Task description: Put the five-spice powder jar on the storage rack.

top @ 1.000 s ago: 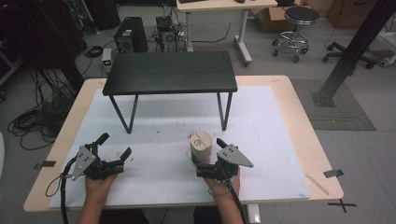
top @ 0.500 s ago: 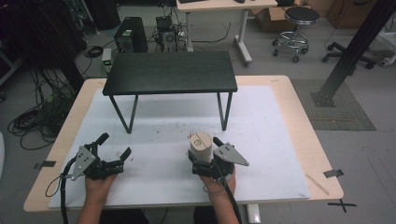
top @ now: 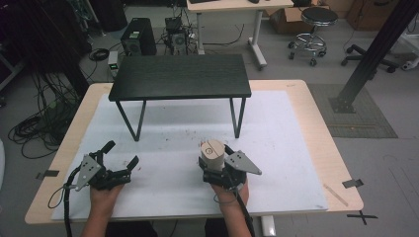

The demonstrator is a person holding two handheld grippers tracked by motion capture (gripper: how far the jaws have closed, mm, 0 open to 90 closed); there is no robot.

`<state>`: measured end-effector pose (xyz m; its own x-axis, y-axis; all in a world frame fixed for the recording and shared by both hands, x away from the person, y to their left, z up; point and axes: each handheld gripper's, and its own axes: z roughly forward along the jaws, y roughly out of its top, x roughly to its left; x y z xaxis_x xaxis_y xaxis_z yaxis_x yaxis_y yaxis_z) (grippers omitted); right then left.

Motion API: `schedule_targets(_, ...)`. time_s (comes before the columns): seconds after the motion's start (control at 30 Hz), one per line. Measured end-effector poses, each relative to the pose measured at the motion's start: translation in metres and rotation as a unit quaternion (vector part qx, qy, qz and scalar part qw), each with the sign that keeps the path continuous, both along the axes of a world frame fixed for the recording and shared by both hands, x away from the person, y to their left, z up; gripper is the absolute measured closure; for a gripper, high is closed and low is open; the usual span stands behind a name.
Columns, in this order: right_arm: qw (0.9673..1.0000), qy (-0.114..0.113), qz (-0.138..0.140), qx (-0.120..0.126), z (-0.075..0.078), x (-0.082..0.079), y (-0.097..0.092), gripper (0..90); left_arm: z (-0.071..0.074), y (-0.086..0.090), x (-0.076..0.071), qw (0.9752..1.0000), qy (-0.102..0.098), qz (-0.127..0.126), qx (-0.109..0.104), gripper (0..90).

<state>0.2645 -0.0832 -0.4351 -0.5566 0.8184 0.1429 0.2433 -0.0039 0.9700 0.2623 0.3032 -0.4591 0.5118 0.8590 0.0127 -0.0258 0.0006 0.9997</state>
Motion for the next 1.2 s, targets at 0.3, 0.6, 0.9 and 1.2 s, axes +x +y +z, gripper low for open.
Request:
schedule_targets(0.3, 1.0000, -0.003, 0.002, -0.003, -0.0018, 0.0006, 0.0010, 16.2, 0.0000, 0.0001, 0.0001, 1.0000, 0.001, 0.000, -0.001, 0.4)
schedule_targets(0.6, 1.0000, -0.007, 0.003, -0.003, -0.0015, 0.0011, 0.0007, 20.3, 0.0000, 0.0001, 0.0002, 1.0000, 0.001, 0.000, -0.001, 0.4)
schedule_targets(0.9, 0.9999, -0.010, 0.005, -0.007, -0.0018, 0.0015, 0.0015, 25.1, 0.0000, 0.0001, 0.0002, 1.0000, 0.001, 0.000, -0.001, 0.4)
schedule_targets(1.2, 0.9997, -0.018, 0.001, -0.016, -0.0023, 0.0014, 0.0029, 30.1, 0.0001, 0.0001, 0.0004, 1.0000, 0.002, 0.001, -0.001, 0.4)
